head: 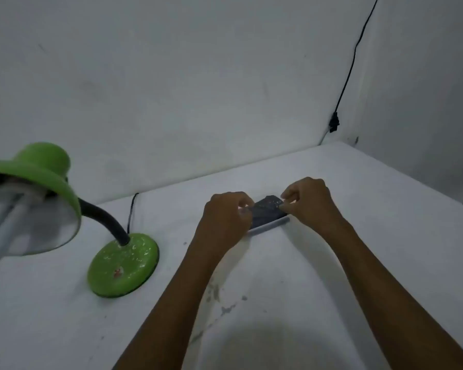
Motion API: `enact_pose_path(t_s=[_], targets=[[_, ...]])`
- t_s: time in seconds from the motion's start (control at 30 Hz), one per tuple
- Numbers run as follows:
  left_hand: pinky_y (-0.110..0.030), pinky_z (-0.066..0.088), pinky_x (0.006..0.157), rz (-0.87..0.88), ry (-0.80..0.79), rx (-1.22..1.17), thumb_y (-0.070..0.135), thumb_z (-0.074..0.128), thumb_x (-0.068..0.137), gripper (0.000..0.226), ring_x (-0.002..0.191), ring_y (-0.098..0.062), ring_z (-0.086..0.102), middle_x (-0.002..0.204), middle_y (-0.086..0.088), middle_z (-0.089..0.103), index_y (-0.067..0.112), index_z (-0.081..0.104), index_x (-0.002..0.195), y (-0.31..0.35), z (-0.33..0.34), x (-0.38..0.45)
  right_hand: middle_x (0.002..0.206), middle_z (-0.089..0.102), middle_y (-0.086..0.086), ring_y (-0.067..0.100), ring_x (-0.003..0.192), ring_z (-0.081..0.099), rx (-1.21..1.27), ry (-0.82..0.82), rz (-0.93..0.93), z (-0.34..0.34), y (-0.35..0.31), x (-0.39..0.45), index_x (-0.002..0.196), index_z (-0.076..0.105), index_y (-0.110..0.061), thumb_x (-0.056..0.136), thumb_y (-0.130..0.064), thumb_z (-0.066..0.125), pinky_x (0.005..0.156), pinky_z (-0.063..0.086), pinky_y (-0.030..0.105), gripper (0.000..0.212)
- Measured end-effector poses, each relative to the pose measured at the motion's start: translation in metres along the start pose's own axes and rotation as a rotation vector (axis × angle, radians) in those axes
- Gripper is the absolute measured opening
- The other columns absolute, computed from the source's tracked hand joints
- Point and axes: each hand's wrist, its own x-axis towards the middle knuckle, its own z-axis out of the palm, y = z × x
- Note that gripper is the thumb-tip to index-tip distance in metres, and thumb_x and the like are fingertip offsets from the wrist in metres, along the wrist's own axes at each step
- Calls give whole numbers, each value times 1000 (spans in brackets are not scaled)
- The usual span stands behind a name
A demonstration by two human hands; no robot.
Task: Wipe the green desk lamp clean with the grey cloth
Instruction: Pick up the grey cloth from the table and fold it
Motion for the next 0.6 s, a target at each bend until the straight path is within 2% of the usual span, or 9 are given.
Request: enact_pose_path(t_s=[0.1,0.17,0.23,0.33,0.43,0.53,0.6], targets=[[-25,48,84,-118,-120,67,28,62,91,31,103,-20,65,116,-3,71,17,69,118,-5,19,24,102,76,10,17,82,66,-4,-81,-74,12,3,14,101,78,-8,78,-14,82,75,47,22,25],[-31,51,82,-149,-204,162,34,60,92,33,100,-24,65,111,-7,70,11,69,114,-11,29,34,105,74,10,18,84,63,-76,-139,-80,21,3,20,103,77,-8,77,-19,83,75,48,25,28],[-29,47,70,-128,-261,279,39,62,91,34,86,-24,64,98,-8,69,8,68,102,-20,39,41,106,72,10,23,92,65,-178,-214,-99,29,8,28,106,75,-9,77,-23,83,80,53,31,33],[-27,40,65,-99,-302,358,43,67,88,35,74,-20,54,89,-6,62,9,65,98,-29,45,47,109,70,7,22,99,62,-282,-309,-183,35,9,37,113,71,-15,78,-23,81,83,53,33,38],[-29,41,66,-93,-331,395,40,72,86,33,73,-21,52,92,-9,63,10,63,96,-29,49,54,119,66,5,22,113,53,-391,-376,-239,37,8,46,124,65,-18,78,-21,80,89,52,37,49],[-29,40,68,-112,-388,407,37,71,87,30,76,-22,54,89,-8,60,11,56,88,-28,52,61,121,62,1,23,120,43,-515,-421,-246,40,5,53,126,60,-20,81,-24,76,79,46,37,48],[-29,44,71,-120,-447,403,37,69,89,30,85,-26,62,91,-10,61,9,61,95,-28,52,65,123,56,1,24,121,40,-612,-430,-261,44,2,54,123,59,-19,84,-26,73,74,40,36,42]])
